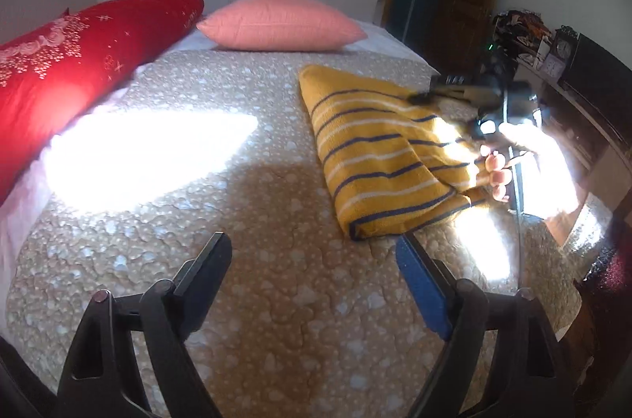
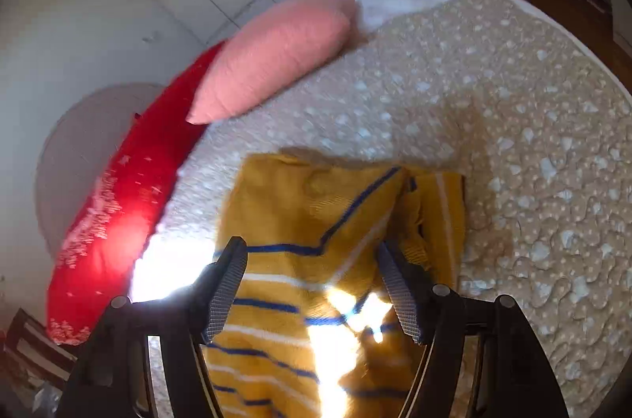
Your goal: Fold small clothes
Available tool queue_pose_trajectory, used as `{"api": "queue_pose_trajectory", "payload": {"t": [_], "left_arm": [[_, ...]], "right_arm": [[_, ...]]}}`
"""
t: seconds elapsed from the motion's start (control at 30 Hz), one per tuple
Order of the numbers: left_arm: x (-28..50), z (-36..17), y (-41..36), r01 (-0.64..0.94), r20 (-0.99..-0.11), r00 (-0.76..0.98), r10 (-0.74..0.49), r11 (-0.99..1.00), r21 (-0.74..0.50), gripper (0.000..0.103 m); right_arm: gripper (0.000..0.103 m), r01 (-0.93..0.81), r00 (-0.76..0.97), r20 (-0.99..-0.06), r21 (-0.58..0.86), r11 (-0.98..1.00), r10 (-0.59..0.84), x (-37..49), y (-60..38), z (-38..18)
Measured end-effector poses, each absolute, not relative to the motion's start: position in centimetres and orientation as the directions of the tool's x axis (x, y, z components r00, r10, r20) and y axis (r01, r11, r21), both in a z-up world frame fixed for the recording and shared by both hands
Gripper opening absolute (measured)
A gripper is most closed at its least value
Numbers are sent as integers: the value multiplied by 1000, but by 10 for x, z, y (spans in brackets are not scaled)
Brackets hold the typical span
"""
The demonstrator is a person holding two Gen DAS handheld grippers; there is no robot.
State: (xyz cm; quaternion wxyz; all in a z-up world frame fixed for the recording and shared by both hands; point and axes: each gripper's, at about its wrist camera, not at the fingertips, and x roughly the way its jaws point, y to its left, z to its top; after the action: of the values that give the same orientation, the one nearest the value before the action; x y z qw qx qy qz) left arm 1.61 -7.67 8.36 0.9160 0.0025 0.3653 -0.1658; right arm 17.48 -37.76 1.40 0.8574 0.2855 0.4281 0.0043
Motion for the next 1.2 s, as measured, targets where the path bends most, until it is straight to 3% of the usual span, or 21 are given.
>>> {"api": "queue_pose_trajectory", "payload": {"t": [0.1,0.2,0.33,0.47,0.57,0.73,0.8,1.0,1.07,1.2], "left_arm": [[0,97,-56,227,-594,773,-221,972,-66,94],[-16,110,-36,100,-462,883,-81,995,18,103],[-36,126,-30,0,-318,948,22,998,68,103],[-50,137,-36,16,-272,962,7,997,82,103],[-57,138,-46,51,-276,961,-23,994,93,103],[-63,134,-63,102,-315,946,-71,991,83,103],[-56,130,-74,133,-372,923,-102,990,57,103],[-26,109,-100,229,-578,789,-208,973,-37,103],[-29,111,-104,226,-572,791,-217,972,-56,103],[-49,126,-105,155,-475,869,-140,988,-8,103]], "right_arm": [[74,276,659,-726,477,834,197,165,-385,1],[75,266,701,-705,401,877,110,136,-376,17],[75,196,775,-631,304,932,43,83,-355,42],[75,182,773,-629,352,918,87,42,-347,29],[75,217,736,-673,335,917,71,21,-345,5],[78,264,781,-624,310,913,-14,-34,-338,0],[83,291,798,-601,300,908,-57,-51,-336,2],[86,290,844,-508,165,943,-171,-81,-309,4],[87,293,843,-496,101,951,-207,-83,-298,3],[87,285,841,-484,21,958,-239,-83,-287,6]]}}
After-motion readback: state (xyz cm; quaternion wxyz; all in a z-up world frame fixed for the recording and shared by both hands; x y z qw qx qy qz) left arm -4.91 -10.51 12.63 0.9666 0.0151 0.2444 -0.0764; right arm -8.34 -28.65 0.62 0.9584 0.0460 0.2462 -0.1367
